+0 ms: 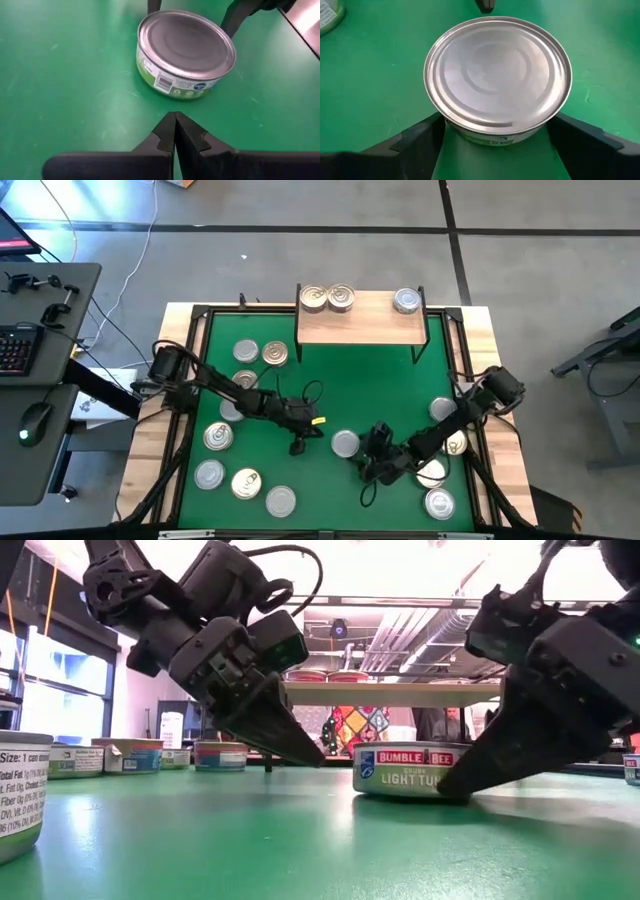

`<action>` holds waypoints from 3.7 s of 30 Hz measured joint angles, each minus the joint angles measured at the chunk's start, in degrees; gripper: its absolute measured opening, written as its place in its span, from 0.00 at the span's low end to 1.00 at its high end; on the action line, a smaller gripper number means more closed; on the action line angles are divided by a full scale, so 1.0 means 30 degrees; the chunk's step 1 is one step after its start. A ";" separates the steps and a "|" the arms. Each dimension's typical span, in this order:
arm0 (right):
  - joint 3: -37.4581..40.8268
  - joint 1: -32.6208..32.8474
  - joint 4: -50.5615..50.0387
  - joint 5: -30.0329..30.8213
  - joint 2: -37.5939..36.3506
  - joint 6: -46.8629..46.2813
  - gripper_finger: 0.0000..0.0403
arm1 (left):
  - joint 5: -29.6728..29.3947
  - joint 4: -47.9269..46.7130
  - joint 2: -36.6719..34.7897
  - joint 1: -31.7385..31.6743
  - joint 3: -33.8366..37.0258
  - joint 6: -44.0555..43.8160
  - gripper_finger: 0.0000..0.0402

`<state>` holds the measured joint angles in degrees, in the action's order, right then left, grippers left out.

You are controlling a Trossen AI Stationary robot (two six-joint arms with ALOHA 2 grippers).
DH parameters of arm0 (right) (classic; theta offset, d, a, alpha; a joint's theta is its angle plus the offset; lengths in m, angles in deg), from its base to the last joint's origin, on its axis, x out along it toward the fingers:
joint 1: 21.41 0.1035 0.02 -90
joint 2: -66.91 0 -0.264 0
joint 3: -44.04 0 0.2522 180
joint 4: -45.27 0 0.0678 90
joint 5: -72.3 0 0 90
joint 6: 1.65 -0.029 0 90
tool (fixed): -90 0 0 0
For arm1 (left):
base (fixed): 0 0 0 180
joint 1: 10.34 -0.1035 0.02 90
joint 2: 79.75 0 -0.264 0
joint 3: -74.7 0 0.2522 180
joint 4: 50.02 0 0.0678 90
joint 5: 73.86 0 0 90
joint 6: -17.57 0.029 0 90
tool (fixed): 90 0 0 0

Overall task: Stack canned seafood by type on shelf
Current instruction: Put the green tuna can on the shelf

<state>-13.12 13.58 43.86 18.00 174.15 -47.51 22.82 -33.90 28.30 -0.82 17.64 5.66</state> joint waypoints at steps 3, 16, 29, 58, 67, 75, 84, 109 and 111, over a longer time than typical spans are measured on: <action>-0.0012 -0.0362 -0.0085 -0.0708 -0.0040 0.0044 0.86 | 0.0012 0.0197 -0.0007 0.0007 0.0012 0.0003 0.00; -0.0427 -0.0972 0.1575 -0.1204 0.0163 0.5370 0.99 | 0.0143 0.0465 -0.0007 0.0495 0.0026 0.0047 0.00; -0.0740 -0.2271 0.2214 -0.1228 0.0313 0.5730 0.99 | -0.0214 0.1166 0.0109 0.0364 0.0106 0.0149 0.00; -0.0791 -0.1288 -0.7002 0.6317 -0.7793 0.1430 0.87 | -0.3169 -0.2807 -0.2900 0.0766 0.0106 0.0864 0.00; -0.0791 -0.8160 -1.0928 0.3956 -1.3630 0.6670 0.87 | -0.4242 -0.1540 -0.3002 0.0303 -0.1210 0.3225 0.00; -0.0783 -1.4111 -1.0898 0.0151 -1.4102 0.9503 0.87 | -0.5079 -0.4525 -0.3002 -0.1605 -0.5775 0.6530 0.00; -0.0776 -1.7230 -1.0874 -0.3215 -1.4102 1.0998 0.88 | -0.3847 -0.5867 -0.2868 -0.5675 -0.9098 0.7010 0.00; -0.0725 -2.0048 -0.9949 -0.7559 -1.4080 1.4887 0.98 | 0.5033 -1.2377 0.4077 -1.1031 -1.8688 0.4921 0.00; -0.0725 -2.0048 -0.9572 -0.7554 -1.4080 1.5499 0.98 | 0.5112 -1.3137 0.4532 -1.1279 -1.9400 0.4722 0.00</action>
<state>-15.30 -46.56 15.15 -4.66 131.91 -1.02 38.16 -73.31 41.90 -34.66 -40.56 19.83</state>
